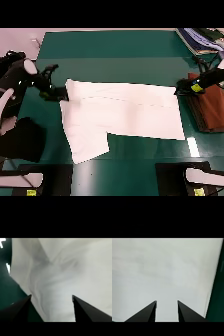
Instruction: Fold the shirts.
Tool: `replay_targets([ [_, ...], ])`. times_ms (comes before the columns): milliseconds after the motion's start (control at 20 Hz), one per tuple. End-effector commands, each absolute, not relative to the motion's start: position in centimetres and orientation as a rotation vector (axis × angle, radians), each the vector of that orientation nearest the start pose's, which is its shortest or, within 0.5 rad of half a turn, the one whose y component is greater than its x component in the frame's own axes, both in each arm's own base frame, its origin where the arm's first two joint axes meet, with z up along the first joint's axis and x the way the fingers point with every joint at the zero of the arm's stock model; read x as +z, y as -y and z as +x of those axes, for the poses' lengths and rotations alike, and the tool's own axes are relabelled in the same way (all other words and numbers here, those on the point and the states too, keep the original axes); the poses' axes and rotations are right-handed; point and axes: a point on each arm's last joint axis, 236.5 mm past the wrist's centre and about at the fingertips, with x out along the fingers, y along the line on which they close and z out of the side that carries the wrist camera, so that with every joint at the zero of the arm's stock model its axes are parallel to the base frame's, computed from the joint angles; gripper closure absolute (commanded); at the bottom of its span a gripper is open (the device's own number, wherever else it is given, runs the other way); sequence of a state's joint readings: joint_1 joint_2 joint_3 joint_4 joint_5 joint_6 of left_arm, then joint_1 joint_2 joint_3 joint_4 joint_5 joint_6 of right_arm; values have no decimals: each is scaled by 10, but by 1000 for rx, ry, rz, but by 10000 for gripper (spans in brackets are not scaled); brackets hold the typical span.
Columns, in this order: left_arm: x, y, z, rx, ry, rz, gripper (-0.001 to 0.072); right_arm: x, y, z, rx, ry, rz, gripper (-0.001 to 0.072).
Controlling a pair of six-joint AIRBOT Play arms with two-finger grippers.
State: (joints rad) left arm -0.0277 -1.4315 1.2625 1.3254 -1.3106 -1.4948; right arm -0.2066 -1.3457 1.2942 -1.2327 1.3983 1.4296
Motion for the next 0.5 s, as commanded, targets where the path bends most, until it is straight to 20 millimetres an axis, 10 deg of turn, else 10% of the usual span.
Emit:
replay_targets([
  [0,-30,55,293,-163,-1538,-147,108,52,-6,340,165,-1331,299,396],
  [250,-56,78,206,-185,-1590,-298,107,67,-9,333,157,-1249,292,396],
  [450,-68,115,202,-256,-1548,-499,108,69,-9,332,157,-1245,290,397],
])
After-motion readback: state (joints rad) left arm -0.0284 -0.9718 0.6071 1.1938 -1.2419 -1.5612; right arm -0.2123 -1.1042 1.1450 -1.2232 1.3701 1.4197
